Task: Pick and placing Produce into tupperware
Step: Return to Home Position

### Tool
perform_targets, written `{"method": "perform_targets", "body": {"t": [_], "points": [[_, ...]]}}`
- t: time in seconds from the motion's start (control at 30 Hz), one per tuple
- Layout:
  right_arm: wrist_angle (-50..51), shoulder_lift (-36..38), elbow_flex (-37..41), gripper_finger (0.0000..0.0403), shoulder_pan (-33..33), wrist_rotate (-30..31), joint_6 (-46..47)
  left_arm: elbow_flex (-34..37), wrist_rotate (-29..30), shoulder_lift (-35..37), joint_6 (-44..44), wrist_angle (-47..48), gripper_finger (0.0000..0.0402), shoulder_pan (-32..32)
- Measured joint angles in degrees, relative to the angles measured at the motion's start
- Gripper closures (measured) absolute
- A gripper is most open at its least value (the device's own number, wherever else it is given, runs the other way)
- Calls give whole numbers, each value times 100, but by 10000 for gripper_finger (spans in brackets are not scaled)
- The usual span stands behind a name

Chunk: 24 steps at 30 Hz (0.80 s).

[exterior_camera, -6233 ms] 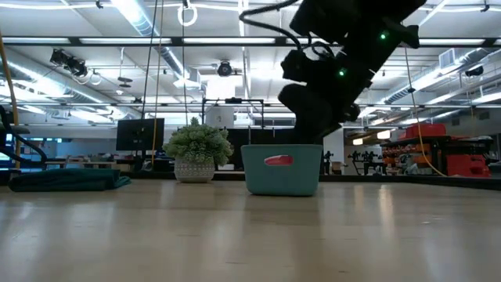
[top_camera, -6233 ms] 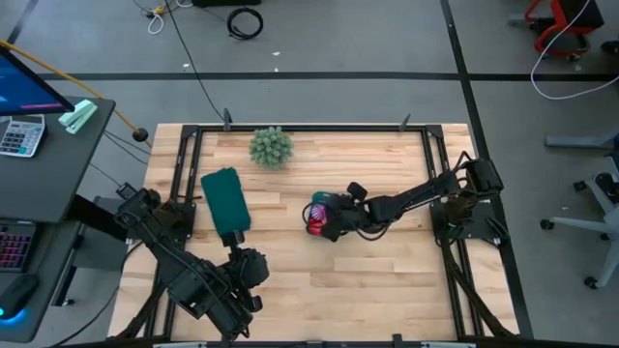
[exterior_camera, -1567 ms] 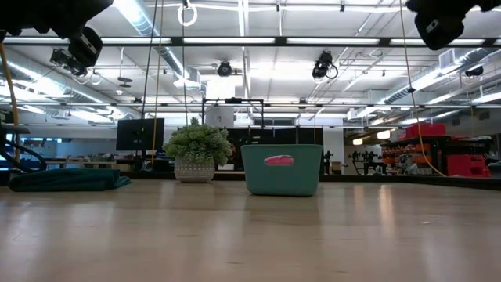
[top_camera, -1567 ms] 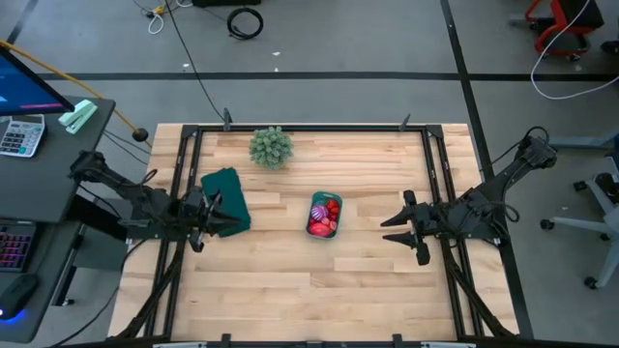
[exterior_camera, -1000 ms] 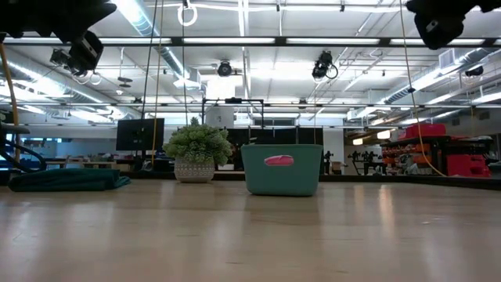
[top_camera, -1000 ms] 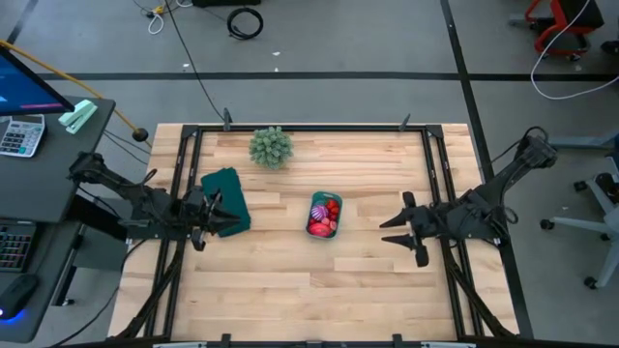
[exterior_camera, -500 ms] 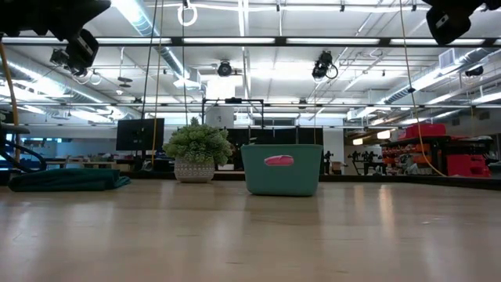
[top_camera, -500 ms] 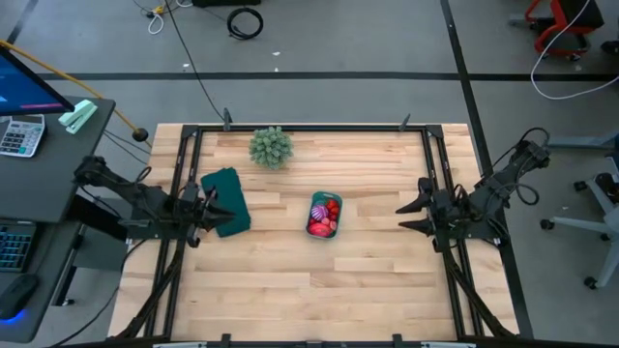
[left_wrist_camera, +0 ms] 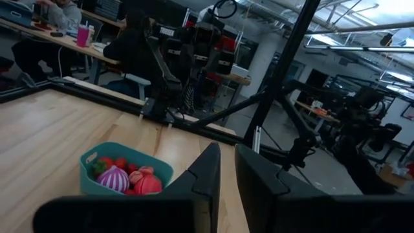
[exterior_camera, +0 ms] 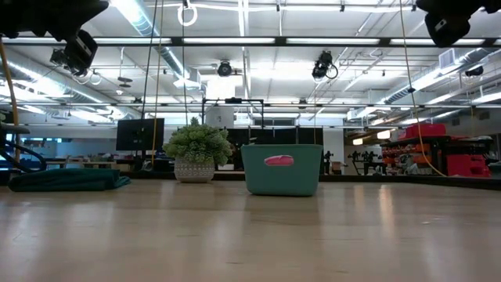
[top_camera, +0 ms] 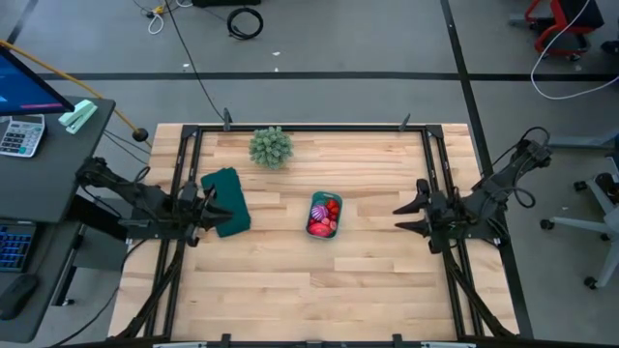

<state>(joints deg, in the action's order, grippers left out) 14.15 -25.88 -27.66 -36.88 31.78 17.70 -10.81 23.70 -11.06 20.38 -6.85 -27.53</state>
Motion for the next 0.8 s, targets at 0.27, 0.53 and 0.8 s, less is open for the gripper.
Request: {"method": "perform_targets", "body": {"t": [0.27, 0.53, 0.8], "points": [[0, -77, 2, 238, -2, 73, -168, -2, 0, -78, -7, 214, 342, 0], [9, 558, 2, 238, -2, 69, -548, 0, 2, -40, -270, 60, 340, 0], [490, 1361, 2, 238, -2, 50, -442, -2, 2, 372, -647, -213, 345, 11]]}}
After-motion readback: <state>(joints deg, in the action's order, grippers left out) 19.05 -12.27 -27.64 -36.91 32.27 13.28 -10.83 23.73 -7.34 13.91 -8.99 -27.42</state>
